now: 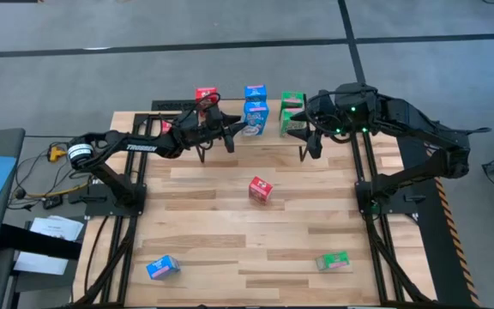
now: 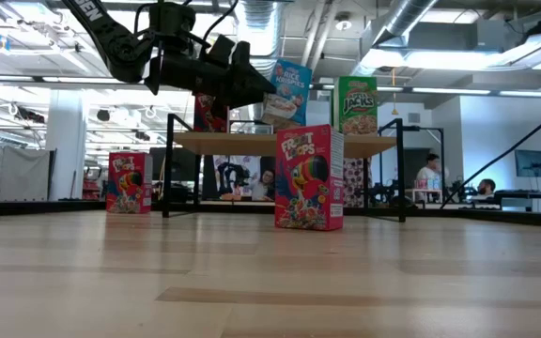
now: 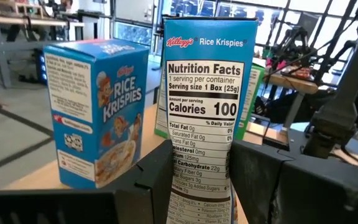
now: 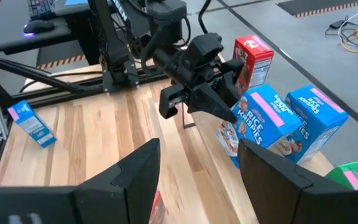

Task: Stack cereal on shelf
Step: Put the top blue cereal box on the shelf aligned with the other blue cereal box

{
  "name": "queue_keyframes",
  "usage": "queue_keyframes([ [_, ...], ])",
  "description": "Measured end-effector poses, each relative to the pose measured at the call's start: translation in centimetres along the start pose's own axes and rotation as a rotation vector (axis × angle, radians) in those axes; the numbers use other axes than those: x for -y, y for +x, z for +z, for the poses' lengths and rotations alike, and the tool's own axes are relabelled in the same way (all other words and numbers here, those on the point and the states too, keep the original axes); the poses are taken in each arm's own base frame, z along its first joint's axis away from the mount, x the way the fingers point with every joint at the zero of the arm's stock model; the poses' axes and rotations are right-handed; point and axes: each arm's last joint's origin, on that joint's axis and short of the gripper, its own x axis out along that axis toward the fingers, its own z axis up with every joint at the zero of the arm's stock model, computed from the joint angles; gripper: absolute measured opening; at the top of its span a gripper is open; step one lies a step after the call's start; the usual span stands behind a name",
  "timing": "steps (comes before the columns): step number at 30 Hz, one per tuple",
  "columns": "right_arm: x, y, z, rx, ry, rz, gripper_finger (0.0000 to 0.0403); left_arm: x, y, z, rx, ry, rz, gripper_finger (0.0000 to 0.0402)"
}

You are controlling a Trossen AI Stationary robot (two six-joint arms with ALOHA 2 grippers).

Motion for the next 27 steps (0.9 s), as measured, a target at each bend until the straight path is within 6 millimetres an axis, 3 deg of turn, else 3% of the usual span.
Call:
queue_keyframes([
  [13, -0.01, 0.00, -0.01, -0.001, -0.002, 0.000, 0.0240, -0.28, -0.02, -0.34, -0.025, -0.013, 0.081, 0.0129],
  [27, -0.01, 0.00, -0.01, -0.001, -0.002, 0.001, 0.0240, -0.16, -0.02, -0.66, -0.065, -0.009, 0.032, 0.0187],
])
